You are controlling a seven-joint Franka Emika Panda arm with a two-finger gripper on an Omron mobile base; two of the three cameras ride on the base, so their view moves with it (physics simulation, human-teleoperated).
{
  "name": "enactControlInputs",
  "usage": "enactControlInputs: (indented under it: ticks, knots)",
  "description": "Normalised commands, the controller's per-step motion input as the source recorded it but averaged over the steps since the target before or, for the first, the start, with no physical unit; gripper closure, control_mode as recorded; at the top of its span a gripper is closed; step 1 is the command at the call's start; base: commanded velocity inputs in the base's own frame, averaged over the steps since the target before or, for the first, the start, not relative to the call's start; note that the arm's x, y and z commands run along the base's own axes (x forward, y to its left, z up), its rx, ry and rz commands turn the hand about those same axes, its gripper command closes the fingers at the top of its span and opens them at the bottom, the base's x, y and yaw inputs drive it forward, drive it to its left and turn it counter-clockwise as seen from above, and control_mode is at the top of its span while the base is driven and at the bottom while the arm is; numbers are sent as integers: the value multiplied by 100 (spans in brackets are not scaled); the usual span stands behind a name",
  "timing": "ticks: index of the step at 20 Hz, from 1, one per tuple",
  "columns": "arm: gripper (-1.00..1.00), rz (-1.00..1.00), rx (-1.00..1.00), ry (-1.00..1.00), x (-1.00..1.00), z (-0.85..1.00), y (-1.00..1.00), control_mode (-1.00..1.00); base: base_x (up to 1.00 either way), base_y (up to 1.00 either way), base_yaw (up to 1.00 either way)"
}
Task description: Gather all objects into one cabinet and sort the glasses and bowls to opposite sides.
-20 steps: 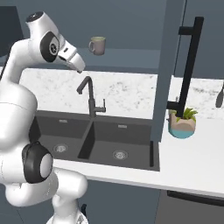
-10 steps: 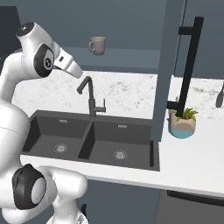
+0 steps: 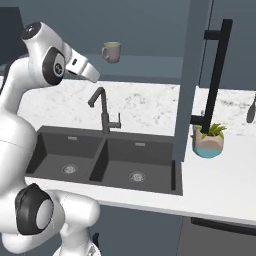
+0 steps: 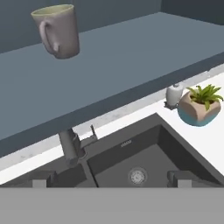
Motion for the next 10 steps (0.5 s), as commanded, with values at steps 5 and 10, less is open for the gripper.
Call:
enactControlInputs:
  ticks: [5, 10]
  knots:
    - [-100, 6, 0, 0, 89, 24, 0, -100, 0, 0, 0]
    - [-100, 1, -3, -2, 67, 9, 0, -100, 0, 0, 0]
